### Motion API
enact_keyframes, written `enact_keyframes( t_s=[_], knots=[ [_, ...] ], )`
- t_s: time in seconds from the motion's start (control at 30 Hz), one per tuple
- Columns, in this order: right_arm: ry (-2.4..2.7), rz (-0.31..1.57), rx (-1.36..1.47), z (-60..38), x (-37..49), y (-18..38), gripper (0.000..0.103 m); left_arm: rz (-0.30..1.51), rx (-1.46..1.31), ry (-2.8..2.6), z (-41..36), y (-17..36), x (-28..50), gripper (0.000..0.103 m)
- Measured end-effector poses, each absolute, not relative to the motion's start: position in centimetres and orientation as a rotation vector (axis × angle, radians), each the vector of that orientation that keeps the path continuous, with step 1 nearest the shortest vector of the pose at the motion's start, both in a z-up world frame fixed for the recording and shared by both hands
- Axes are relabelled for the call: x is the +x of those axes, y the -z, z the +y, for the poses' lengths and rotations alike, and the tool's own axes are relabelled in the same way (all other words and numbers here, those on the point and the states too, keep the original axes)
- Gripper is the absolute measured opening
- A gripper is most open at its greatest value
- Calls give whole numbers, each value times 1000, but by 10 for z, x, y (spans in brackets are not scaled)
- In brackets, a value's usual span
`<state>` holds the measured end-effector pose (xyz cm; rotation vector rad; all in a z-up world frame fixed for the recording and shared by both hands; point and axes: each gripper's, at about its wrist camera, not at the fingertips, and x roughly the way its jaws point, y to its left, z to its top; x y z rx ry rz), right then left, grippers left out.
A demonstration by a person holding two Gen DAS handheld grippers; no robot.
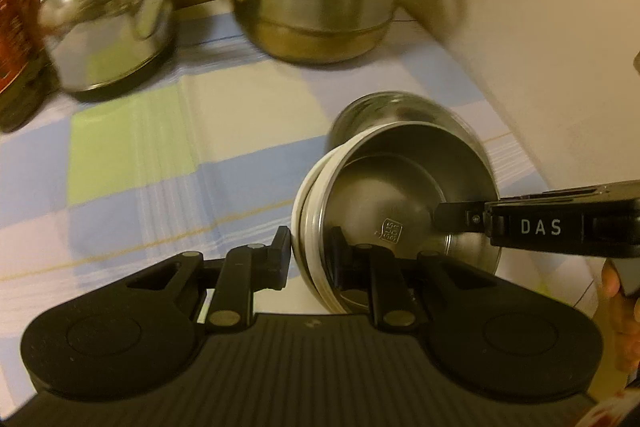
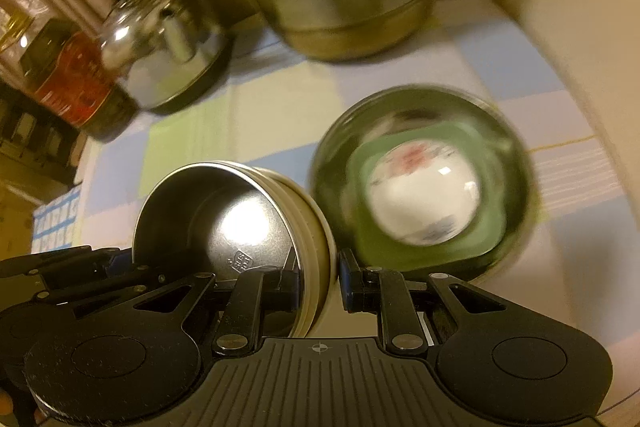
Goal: Organize plates and bowls
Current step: 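Lift the bowl stack with the left gripper and carry it over the steel dish, then lower the bowl stack onto the green plate in the steel dish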
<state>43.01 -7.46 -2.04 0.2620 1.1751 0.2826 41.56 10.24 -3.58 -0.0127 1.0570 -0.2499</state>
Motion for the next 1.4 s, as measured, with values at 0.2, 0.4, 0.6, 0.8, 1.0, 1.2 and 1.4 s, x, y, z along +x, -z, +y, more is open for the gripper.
enact_keyframes(
  t_s=[0.2, 0.4, 0.6, 0.8, 1.0, 1.2, 1.4],
  knots=[
    [-230, 1170, 271, -107, 450, 12, 19, 1056, -2, 300, 68, 30, 446, 17],
    [-190, 1184, 267, -134, 473, 11, 19, 1079, 3, 335, 40, 34, 475, 17],
    [-173, 1231, 279, -155, 492, 24, 19, 1124, 18, 347, 20, 46, 496, 17],
    [-162, 1289, 301, -168, 507, 42, 19, 1167, 41, 352, 5, 61, 510, 17],
    [-173, 1326, 306, -173, 515, 55, 18, 1198, 29, 347, 4, 73, 517, 17],
    [-185, 1350, 299, -172, 519, 64, 18, 1217, 30, 326, 4, 84, 521, 17],
    [-193, 1366, 289, -170, 523, 70, 18, 1231, 25, 312, 4, 90, 523, 17]
  ],
)
